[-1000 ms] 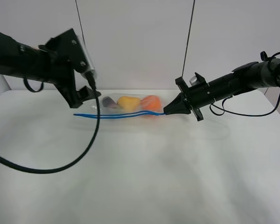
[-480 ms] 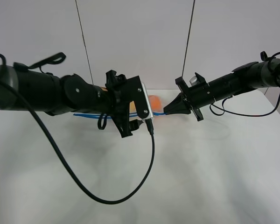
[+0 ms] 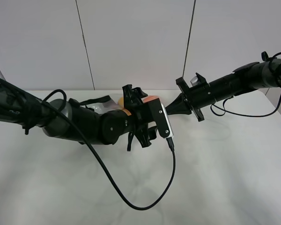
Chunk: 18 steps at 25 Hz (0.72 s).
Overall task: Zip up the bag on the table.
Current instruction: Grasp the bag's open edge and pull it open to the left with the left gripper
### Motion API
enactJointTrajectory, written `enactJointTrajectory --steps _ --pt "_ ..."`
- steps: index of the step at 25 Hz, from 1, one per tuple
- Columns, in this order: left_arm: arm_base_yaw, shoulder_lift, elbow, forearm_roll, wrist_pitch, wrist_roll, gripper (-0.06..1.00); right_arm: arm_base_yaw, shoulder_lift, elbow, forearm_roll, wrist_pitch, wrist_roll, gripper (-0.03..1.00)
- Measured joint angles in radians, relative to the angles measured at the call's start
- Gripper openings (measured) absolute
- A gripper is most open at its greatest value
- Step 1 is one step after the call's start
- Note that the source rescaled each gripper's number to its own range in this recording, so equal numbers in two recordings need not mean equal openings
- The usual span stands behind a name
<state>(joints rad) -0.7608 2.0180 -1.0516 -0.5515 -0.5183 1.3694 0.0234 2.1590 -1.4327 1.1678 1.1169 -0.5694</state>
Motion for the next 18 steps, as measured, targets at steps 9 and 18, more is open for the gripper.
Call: enactJointTrajectory --steps 9,18 --pt "-0.002 0.066 -0.001 0.205 -0.145 -0.203 0.80 0.000 0.000 0.000 0.000 -0.001 0.007 0.00" --pt "-0.002 0.108 -0.001 0.223 -0.227 -0.219 0.57 0.000 0.000 0.000 -0.001 -0.001 0.012 0.00"
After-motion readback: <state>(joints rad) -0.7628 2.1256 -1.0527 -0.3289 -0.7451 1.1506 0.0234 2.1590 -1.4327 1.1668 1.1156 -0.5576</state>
